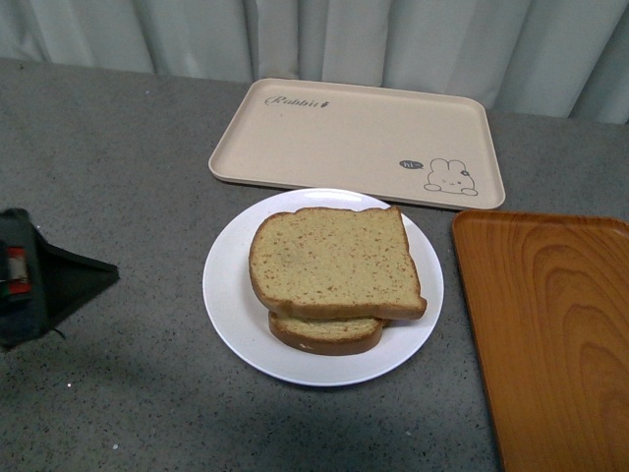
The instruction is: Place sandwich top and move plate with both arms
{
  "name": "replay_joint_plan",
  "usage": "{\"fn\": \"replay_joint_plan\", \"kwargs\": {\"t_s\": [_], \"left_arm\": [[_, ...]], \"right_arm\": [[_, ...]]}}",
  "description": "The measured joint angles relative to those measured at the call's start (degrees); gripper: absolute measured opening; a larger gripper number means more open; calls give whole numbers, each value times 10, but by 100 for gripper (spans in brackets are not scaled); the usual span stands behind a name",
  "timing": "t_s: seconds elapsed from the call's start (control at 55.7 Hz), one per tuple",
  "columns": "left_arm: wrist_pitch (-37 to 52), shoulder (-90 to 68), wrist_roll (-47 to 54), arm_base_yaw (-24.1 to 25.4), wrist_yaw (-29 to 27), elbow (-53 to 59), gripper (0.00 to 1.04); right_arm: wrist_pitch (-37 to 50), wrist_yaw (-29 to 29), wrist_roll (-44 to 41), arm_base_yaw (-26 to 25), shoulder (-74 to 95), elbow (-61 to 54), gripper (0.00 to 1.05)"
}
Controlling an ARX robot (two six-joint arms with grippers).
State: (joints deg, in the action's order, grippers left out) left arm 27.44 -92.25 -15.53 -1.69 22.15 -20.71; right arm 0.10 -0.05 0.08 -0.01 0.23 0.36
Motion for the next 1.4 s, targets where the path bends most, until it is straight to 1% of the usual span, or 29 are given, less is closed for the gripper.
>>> {"fn": "replay_joint_plan", "kwargs": {"t_s": [0.054, 0.144, 0.341, 0.503, 0.736, 1.005, 1.346, 1.382, 1.4], "left_arm": [[-1, -43, -7, -4, 22, -20, 98], [2, -99, -19, -15, 40, -49, 98], [21, -175, -63, -37, 60, -94, 98], [37, -210, -93, -44, 72, -117, 98], [54, -263, -110, -58, 40, -156, 98], [57, -296, -146, -66, 46, -205, 98], [37, -305, -144, -66, 53, -225, 98], [34, -306, -139, -66, 52, -226, 96], [32, -307, -136, -66, 50, -226, 93]], "right_arm": [[0, 0, 0, 0, 0, 0, 96], [0, 0, 0, 0, 0, 0, 96], [0, 0, 0, 0, 0, 0, 96], [0, 0, 0, 0, 0, 0, 96], [0, 0, 0, 0, 0, 0, 96], [0, 0, 0, 0, 0, 0, 96], [0, 0, 0, 0, 0, 0, 96], [0, 0, 0, 0, 0, 0, 96], [0, 0, 0, 0, 0, 0, 96]]}}
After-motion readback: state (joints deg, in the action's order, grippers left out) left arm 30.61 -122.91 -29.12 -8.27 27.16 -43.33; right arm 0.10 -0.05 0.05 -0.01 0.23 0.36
